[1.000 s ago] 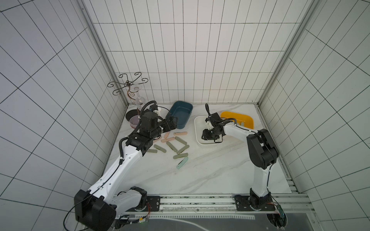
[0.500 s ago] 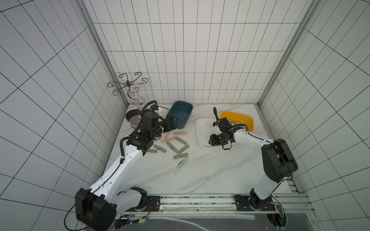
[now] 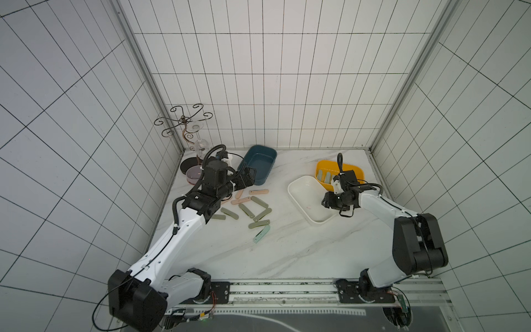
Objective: Place the fruit knives into the storage box by color
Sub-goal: Move the storage box to the center of the board.
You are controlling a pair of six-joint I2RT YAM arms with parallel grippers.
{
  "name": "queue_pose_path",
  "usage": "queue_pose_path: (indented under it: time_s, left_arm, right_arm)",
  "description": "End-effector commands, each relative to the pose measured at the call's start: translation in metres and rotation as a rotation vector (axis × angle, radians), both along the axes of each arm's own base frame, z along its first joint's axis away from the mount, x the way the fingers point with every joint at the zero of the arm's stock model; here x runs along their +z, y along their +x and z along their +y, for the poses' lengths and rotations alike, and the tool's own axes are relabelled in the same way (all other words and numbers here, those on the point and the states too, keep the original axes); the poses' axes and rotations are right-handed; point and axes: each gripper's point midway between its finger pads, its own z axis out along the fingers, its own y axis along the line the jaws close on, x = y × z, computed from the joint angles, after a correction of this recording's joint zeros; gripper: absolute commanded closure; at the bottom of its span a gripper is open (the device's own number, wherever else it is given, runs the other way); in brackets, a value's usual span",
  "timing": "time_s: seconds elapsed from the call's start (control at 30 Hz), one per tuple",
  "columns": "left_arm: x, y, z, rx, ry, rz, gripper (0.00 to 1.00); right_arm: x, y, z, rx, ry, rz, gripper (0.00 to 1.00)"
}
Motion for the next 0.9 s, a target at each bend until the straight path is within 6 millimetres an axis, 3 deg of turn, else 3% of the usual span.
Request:
queue_pose_path:
  time_s: [0.0,0.4,0.87]
  left_arm:
    - [0.013,0.003,-0.004,-0.006,-0.023,-0.035,0.03]
    - [0.011,0.005,-0.006,-0.015,-0.019,-0.032,0.03]
    - [0.01,0.003,-0.005,-0.016,-0.01,-0.031,0.03]
  right_arm:
    - [-0.018,-0.009,-0.019,-0.043,-0.039,0.056,0.45]
    - [-0.004,0.038,-0.059,-0.209,-0.102,-0.007,0.45]
    - [0.014,0.084,-0.069,-0.241,-0.135,-0.08,0.47]
